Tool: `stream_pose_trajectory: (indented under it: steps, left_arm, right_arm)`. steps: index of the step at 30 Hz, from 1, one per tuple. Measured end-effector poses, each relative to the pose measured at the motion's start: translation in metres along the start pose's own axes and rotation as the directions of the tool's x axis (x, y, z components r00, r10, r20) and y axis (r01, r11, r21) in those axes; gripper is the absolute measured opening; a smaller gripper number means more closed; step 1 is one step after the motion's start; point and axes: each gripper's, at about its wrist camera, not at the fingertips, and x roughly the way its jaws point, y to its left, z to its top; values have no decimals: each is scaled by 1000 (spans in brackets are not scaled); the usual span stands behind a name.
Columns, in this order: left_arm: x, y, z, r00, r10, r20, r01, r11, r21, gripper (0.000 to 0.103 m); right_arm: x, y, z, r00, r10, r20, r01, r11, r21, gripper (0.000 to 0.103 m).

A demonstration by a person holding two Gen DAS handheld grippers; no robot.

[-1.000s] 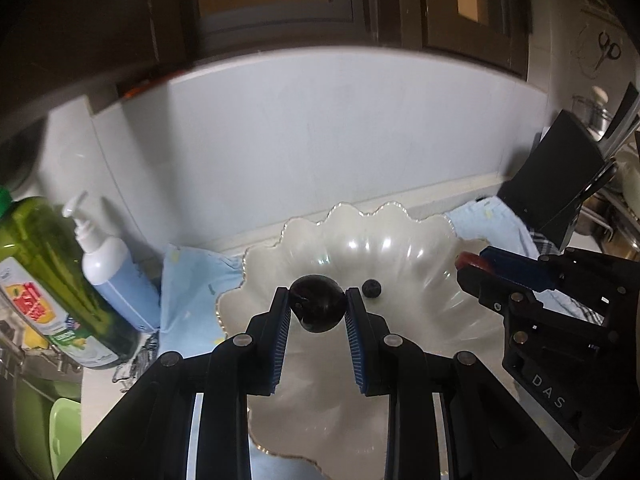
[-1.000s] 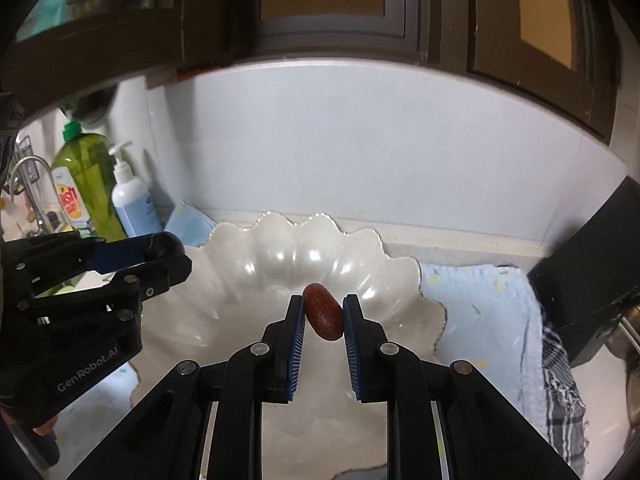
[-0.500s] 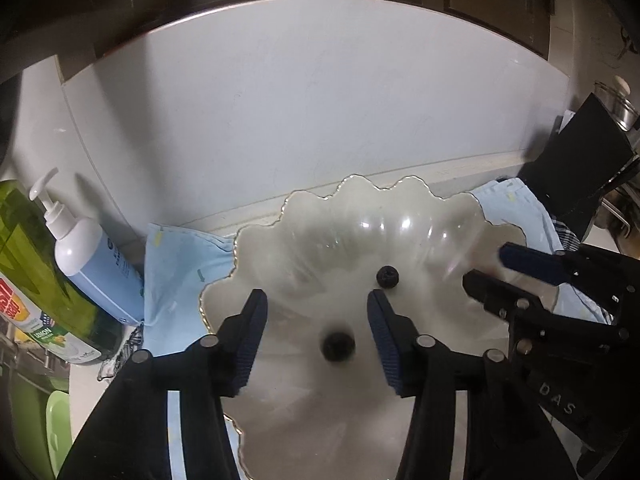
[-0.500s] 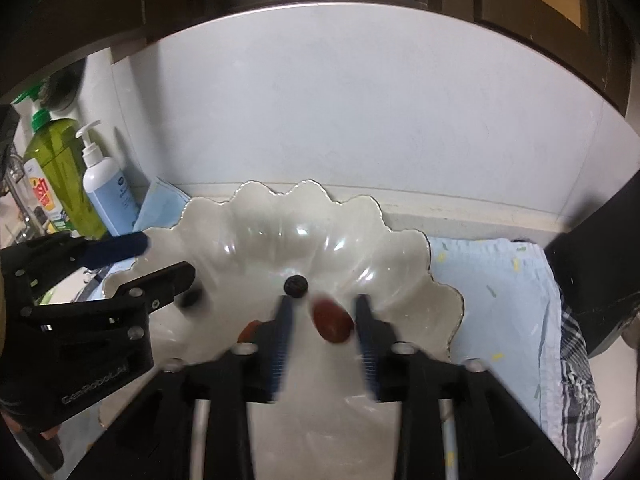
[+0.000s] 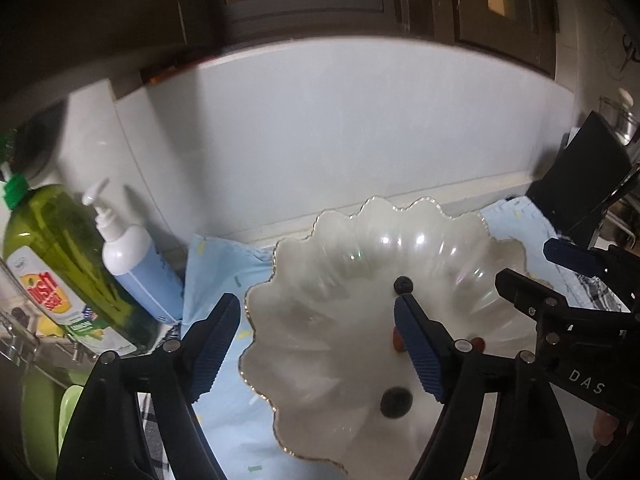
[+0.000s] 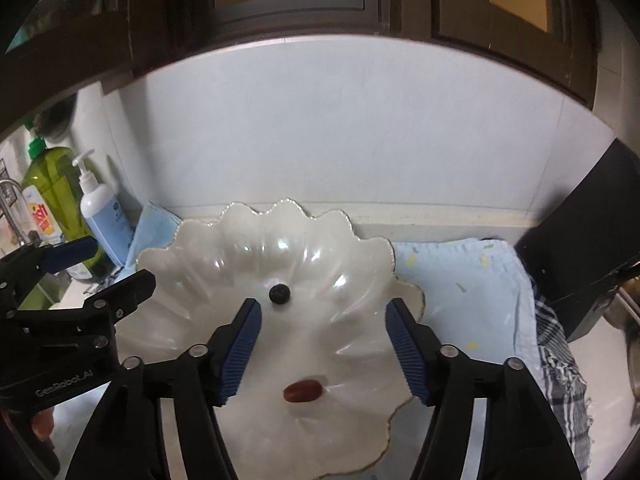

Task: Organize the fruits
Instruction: 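Withdraw both open tools from the bowl toward the remaining fruits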

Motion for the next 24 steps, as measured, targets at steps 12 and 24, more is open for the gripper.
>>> stream_pose_trajectory:
  steps: [12,24]
  left_arm:
    - [-72,5,-7,993,13,118,-12,1000,-12,91]
    - [-129,5,-27,981,15,195,-12,1000,-18,93]
  right_arm:
    - [-68,8,-4,992,0,122,0,1000,-5,70]
    - [-124,13,-19,980,6,197,-2,1000,-17,70]
